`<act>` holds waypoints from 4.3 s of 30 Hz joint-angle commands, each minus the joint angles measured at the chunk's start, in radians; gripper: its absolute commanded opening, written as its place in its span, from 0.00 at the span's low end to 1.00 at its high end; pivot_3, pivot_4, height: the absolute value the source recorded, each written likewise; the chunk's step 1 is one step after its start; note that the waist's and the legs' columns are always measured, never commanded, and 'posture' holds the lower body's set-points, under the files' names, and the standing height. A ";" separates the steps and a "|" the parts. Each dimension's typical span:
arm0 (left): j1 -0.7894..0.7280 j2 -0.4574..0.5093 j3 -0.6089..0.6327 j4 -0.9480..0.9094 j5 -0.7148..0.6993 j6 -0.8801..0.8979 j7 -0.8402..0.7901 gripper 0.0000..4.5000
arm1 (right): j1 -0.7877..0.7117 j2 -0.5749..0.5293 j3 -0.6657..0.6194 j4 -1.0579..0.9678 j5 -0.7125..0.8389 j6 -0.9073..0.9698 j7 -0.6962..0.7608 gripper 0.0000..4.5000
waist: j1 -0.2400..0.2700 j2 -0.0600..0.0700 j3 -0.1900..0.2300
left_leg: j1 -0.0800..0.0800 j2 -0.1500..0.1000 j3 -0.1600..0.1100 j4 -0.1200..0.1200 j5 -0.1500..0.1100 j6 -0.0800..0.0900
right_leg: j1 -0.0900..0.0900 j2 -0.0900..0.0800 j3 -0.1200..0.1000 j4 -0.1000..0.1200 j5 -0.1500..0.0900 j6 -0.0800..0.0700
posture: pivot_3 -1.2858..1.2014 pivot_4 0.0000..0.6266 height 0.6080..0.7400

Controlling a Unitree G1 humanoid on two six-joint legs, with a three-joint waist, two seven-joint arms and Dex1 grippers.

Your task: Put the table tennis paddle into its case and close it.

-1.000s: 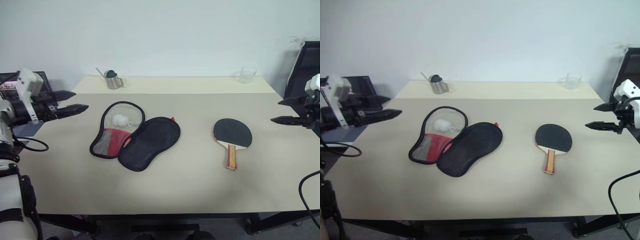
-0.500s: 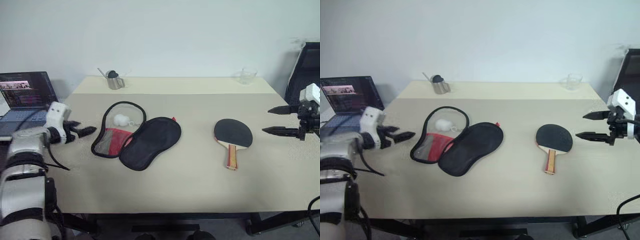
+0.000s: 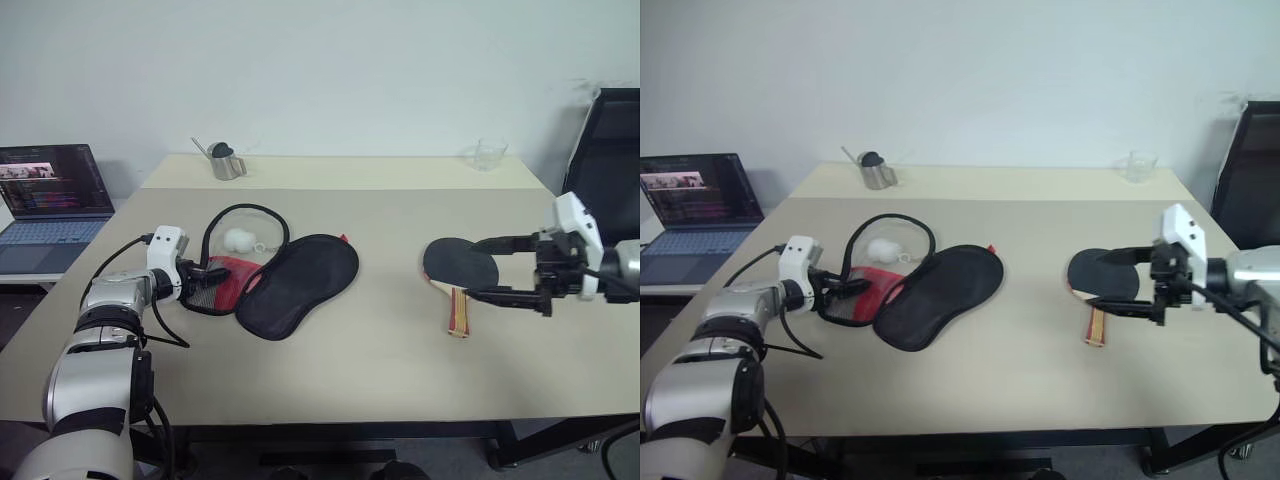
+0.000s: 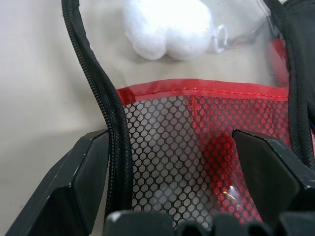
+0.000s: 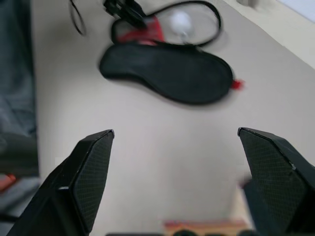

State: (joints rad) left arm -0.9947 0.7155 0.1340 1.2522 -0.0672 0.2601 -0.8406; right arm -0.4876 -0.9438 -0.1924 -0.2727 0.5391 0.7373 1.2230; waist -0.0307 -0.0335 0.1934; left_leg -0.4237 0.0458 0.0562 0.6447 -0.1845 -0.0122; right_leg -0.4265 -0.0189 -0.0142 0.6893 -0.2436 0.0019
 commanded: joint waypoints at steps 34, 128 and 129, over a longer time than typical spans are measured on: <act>0.074 -0.182 0.114 -0.271 -0.142 0.209 0.148 0.01 | -0.030 0.033 0.039 -0.077 0.085 0.034 -0.157 1.00 | 0.011 -0.002 0.000 | -0.002 0.000 -0.001 -0.001 -0.001 0.002 | 0.002 -0.001 -0.002 -0.009 0.002 0.002 | 0.52 0.24 1.00; 0.284 0.061 -0.053 -1.117 -0.478 0.337 -0.431 0.61 | -0.086 0.625 -0.153 -0.033 -0.279 0.869 -1.132 1.00 | 0.002 -0.004 0.001 | -0.004 0.001 0.000 -0.017 -0.002 0.003 | -0.001 0.001 0.000 -0.024 0.002 0.001 | 0.52 0.24 1.00; 0.284 0.058 -0.055 -1.120 -0.479 0.336 -0.429 0.61 | -0.079 0.640 -0.142 -0.020 -0.295 0.848 -1.150 1.00 | 0.002 -0.004 0.001 | -0.004 0.001 0.000 -0.017 -0.002 0.003 | -0.001 0.001 0.000 -0.024 0.002 0.001 | 0.52 0.24 1.00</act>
State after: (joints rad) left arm -0.6850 0.7734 0.0748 0.1515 -0.5430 0.6158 -1.2596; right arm -0.5626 -0.3138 -0.3330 -0.2793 0.2637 1.6044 0.0960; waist -0.0290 -0.0379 0.1942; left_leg -0.4281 0.0471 0.0562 0.6277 -0.1864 -0.0096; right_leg -0.4276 -0.0174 -0.0142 0.6653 -0.2415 0.0030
